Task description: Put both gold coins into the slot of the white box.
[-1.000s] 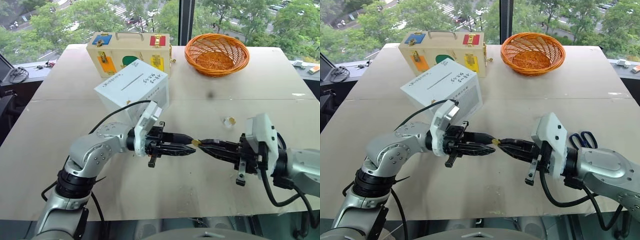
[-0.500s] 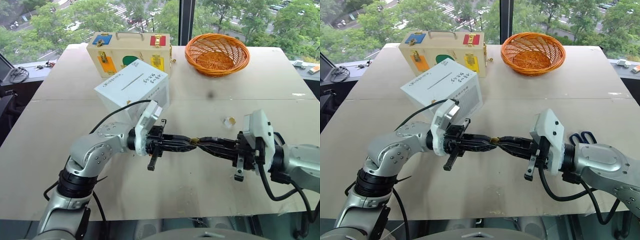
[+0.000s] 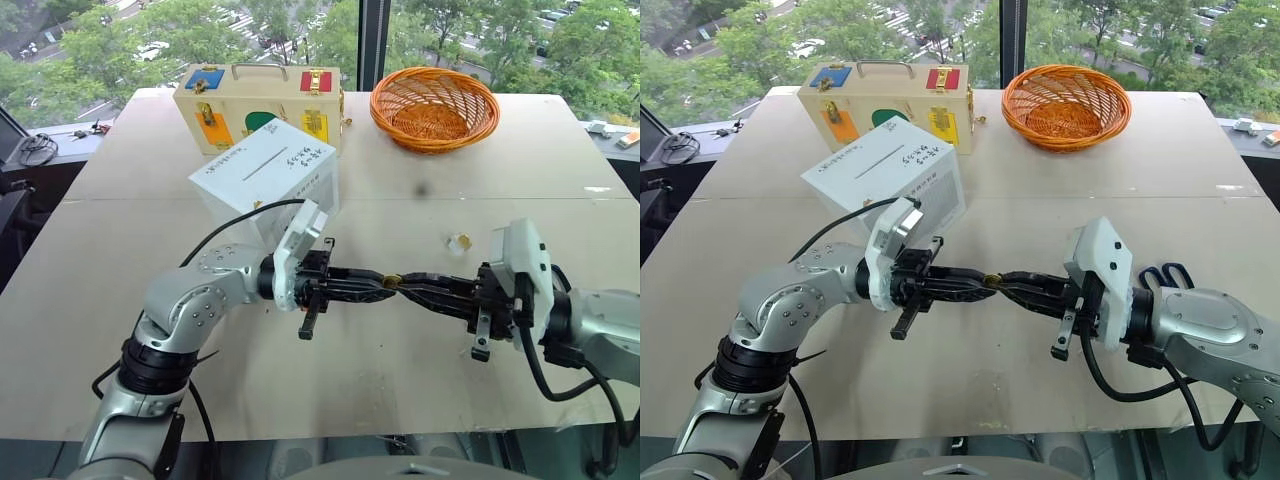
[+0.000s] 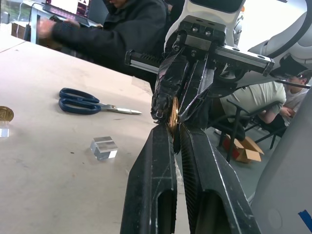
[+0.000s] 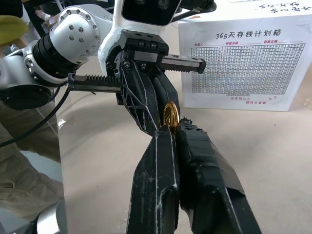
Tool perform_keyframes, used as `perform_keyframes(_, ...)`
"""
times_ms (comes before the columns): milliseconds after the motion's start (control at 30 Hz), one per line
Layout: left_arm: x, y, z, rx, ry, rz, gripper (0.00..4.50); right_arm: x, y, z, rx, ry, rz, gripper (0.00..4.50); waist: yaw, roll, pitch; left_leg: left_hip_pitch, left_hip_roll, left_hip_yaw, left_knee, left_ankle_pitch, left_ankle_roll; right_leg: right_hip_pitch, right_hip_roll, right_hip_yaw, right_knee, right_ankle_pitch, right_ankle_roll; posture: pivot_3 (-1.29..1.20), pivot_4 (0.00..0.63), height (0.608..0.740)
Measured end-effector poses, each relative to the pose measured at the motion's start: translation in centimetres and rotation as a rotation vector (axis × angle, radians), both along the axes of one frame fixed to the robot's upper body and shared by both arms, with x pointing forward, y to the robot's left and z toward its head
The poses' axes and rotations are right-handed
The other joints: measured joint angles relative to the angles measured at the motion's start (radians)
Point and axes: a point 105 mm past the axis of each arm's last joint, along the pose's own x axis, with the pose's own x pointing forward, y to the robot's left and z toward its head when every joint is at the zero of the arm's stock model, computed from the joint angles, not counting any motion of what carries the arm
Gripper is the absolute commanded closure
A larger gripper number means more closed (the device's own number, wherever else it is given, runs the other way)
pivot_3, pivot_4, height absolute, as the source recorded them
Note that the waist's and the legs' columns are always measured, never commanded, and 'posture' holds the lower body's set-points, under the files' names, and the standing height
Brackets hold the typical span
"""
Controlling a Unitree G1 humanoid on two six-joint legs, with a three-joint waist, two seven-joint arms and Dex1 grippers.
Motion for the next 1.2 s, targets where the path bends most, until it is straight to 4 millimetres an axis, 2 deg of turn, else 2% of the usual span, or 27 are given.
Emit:
perform_keyframes(833, -0.4, 0.0, 0.8, -0.004, 0.014, -0.048, 4.44, -0.6, 0.0, 0.5, 0.049, 0.017, 0.015, 4.50, 0.000, 0.000, 0.000, 0.000, 0.000, 0.000, 0.000, 0.000, 0.000, 0.000, 0.000, 0.000, 0.000, 0.000, 0.000, 0.00, 0.150, 0.740)
perform_keyframes(1100, -0.8, 0.1, 2.5, -0.053, 0.014, -0.104, 4.44, -1.9, -0.6, 0.8, 0.158, 0.172, 0.056, 4.50, 0.000, 0.000, 0.000, 0.000, 0.000, 0.000, 0.000, 0.000, 0.000, 0.000, 0.000, 0.000, 0.000, 0.000, 0.000, 0.00, 0.150, 0.740)
perform_keyframes(1200, -0.3, 0.5, 2.9, -0.060, 0.007, -0.070, 4.50, -2.8, -0.5, 1.2, 0.205, 0.241, 0.112, 3.66, -0.002, 0.000, 0.000, 0.000, 0.000, 0.000, 0.000, 0.000, 0.000, 0.000, 0.000, 0.000, 0.000, 0.000, 0.000, 0.00, 0.150, 0.740)
